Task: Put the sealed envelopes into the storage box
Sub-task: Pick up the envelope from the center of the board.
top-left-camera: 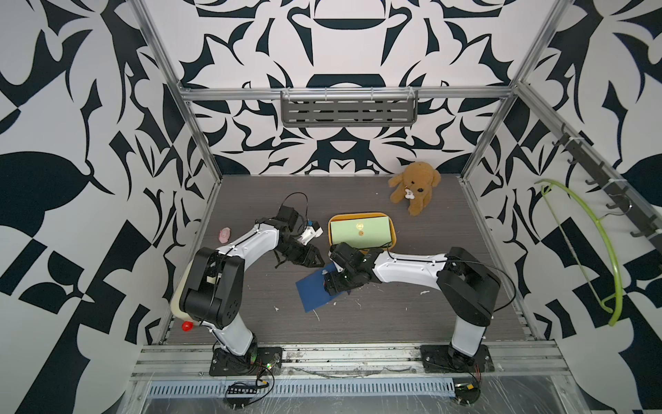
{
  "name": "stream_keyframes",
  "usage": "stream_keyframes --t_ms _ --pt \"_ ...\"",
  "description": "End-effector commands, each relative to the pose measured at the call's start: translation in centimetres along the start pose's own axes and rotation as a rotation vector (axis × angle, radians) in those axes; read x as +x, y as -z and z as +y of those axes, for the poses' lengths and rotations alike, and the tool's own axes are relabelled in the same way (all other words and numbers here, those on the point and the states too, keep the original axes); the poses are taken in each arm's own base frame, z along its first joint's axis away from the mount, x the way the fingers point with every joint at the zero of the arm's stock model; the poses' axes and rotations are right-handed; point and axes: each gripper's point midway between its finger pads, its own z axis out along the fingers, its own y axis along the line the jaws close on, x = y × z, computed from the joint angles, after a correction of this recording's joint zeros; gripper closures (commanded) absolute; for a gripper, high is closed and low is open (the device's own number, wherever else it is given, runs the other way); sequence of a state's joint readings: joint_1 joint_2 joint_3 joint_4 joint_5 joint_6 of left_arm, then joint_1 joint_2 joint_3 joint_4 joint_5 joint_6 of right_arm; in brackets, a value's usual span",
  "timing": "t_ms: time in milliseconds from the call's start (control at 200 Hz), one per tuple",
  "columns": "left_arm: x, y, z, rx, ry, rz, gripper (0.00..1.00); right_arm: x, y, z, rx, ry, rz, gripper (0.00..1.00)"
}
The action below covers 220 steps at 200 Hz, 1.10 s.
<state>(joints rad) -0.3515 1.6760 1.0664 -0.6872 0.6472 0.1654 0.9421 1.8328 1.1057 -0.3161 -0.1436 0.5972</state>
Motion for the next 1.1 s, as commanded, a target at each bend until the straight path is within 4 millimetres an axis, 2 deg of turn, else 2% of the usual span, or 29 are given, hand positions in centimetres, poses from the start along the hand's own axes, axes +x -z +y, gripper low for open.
stream_keyframes --t_ms 0,155,350,720,1095 --pt "0.5 -0.8 -0.6 0.097 -0.074 0.017 0.54 3.5 -0.7 -3.4 0.083 0.015 0.134 0.21" --pt "0.0 -1.5 0.0 0.104 -0.092 0.017 0.54 3.3 -0.2 -3.4 0.073 0.030 0.134 0.21" --pt "0.6 -2.2 0.8 0.097 -0.100 0.053 0.54 3.4 0.0 -3.4 0.058 0.034 0.140 0.22" --pt "1.3 -3.2 1.0 0.113 -0.093 0.113 0.52 3.4 0.2 -2.6 -0.002 0.080 0.140 0.24" --pt "2.5 -4.5 -0.7 0.190 -0.116 0.215 0.51 2.8 0.1 -2.4 -0.024 0.091 0.139 0.25"
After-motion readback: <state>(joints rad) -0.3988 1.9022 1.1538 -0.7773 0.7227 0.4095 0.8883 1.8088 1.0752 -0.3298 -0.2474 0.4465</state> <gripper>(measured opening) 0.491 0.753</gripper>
